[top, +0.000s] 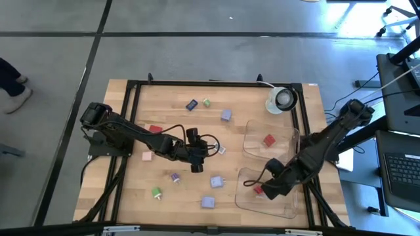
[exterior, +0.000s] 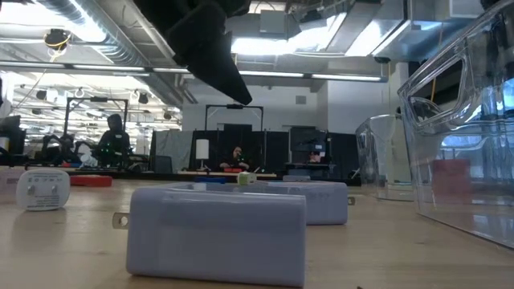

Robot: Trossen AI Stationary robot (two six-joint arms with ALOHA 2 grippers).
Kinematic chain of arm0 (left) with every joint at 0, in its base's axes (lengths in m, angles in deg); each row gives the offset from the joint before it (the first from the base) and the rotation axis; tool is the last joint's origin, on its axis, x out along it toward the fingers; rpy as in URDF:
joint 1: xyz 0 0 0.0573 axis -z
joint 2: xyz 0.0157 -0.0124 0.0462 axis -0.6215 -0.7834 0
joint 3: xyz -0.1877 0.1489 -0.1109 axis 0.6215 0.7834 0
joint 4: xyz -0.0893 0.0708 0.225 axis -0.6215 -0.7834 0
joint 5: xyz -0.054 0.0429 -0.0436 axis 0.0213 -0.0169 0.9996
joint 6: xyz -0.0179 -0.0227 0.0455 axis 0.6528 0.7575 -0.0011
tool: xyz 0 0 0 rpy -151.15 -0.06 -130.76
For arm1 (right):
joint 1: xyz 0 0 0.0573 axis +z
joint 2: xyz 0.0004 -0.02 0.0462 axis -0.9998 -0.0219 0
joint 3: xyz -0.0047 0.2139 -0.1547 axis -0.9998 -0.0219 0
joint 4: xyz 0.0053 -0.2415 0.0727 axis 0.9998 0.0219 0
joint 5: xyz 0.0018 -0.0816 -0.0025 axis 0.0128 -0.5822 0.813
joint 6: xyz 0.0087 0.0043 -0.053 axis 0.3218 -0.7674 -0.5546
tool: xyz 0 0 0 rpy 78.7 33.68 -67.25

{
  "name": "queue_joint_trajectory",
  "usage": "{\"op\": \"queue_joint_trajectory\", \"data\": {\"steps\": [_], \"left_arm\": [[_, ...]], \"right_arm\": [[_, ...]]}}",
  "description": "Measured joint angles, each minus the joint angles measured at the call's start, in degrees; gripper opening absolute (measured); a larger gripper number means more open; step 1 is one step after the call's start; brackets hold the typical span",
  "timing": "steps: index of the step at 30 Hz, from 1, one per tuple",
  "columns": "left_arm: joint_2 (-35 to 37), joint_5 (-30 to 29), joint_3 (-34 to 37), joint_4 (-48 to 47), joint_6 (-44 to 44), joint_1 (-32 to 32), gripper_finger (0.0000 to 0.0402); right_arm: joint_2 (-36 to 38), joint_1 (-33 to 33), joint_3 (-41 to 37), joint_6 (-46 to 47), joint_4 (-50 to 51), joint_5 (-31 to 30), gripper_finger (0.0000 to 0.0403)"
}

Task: Pick & Place Office items
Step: Put the left blue digital timer into the bottom transparent bin

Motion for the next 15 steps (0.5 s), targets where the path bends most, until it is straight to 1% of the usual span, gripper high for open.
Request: {"op": "queue_joint_trajectory", "data": {"steps": [7, 15], "left_arm": [[0.0, -1.4, 0.0, -0.1, 3.5, -0.4, 0.0239], [0.0, -1.4, 0.0, -0.1, 3.6, -0.4, 0.0239]], "right_arm": [[-6.8, 0.0, 0.0, 0.1, 0.4, -0.3, 0.0072], [-12.2, 0.0, 0.0, -0.5, 0.3, -1.5, 0.0072]]}}
